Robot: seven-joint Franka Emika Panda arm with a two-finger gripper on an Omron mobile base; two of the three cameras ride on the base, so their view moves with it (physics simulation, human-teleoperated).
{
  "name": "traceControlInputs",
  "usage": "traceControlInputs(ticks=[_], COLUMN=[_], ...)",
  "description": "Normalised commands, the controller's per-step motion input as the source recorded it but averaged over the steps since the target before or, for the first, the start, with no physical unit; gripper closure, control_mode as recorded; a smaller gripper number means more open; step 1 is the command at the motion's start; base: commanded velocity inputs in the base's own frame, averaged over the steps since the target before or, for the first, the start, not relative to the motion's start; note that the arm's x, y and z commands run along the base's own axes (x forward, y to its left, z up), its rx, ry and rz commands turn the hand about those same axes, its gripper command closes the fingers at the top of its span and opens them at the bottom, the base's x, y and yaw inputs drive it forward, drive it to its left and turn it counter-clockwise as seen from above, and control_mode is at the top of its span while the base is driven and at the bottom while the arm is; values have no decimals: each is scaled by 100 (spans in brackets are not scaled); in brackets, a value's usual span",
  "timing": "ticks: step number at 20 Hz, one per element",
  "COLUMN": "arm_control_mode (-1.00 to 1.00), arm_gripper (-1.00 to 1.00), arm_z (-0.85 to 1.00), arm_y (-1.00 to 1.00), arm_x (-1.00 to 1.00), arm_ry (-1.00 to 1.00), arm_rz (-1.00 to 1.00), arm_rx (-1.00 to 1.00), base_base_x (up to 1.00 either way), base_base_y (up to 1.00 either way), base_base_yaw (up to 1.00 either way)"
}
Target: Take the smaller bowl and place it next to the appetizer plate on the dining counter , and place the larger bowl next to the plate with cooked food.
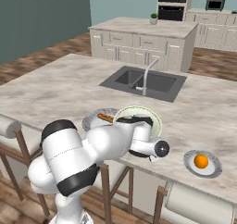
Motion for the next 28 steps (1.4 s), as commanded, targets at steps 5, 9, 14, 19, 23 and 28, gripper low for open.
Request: traceControlInputs(ticks=[5,9,14,19,23,28], arm_control_mode=[-100,-100,-100,-100,-100,-100], arm_gripper=[-100,-100,-100,-100,-100,-100], arm_z=[0,10,53,83,100,70], arm_y=[40,19,-1,-1,-10,3], arm_x=[13,21,-37,-44,-59,-58], arm_ry=[8,7,-2,-4,0,22], arm_rz=[0,0,0,0,0,-19], arm_rx=[-11,-3,0,0,-9,-40], base_base_x=[0,0,0,0,0,0], base_base_y=[0,0,0,0,0,0], base_base_yaw=[0,0,0,0,0,0])
